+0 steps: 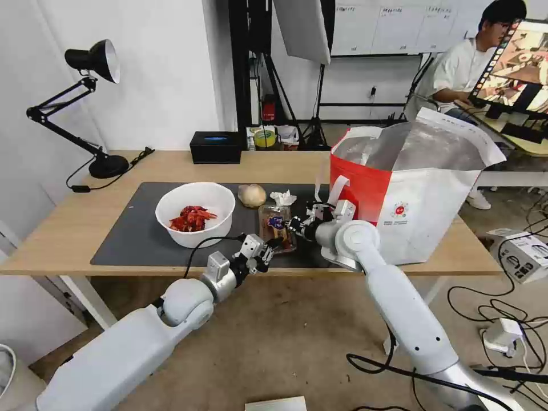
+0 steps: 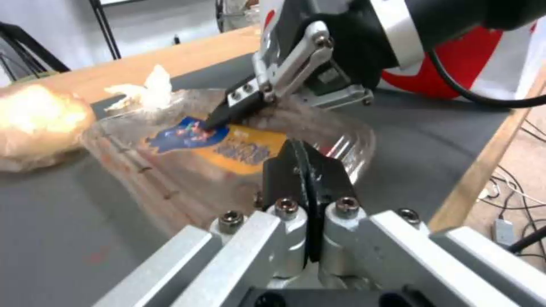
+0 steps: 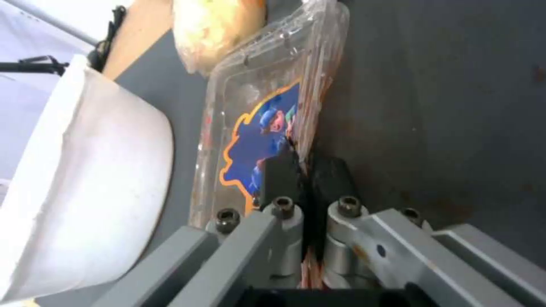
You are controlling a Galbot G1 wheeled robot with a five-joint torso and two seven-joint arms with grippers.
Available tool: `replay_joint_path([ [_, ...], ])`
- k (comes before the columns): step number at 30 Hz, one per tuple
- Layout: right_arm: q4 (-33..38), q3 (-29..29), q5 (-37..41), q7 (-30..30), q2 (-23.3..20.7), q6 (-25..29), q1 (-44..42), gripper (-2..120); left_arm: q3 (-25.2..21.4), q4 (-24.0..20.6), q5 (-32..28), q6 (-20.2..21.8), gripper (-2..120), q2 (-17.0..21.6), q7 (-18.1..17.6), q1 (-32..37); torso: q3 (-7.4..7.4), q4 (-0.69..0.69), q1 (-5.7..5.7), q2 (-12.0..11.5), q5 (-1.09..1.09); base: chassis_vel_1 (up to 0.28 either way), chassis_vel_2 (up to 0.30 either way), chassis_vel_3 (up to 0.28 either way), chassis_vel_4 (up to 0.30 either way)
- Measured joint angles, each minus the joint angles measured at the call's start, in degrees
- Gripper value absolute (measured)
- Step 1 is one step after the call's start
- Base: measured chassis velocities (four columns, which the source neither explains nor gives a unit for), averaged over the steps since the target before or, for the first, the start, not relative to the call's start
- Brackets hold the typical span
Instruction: Pick up the trash from the table and place it into the takeout bag.
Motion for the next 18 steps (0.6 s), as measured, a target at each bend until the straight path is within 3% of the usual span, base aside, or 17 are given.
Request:
replay_joint_path([
  [3,0.77,0.02,-0.01,-0.49,-0.07,0.16,-0.16,0,-2.08,-1.51,0.0,-0.31,0,0.99,0.05,2.0,0.0,0.0,0.0,0.0,0.0,0.0,0.0,0.0,0.0],
  [12,6.4,0.85,0.05,-2.43,-1.08,0.29,-2.99,0,-15.83,-8.7,0.77,-1.79,0,3.89,0.59,14.35,-0.01,0.03,-0.01,0.0,0.01,0.0,0.0,0.0,0.0],
  [18,10.32,1.74,-0.08,-3.17,-1.57,0.31,-5.8,0,-18.76,-10.87,1.12,-2.62,5,3.7,0.11,17.8,-0.01,0.0,0.0,0.0,0.01,0.0,0.0,0.0,0.0],
])
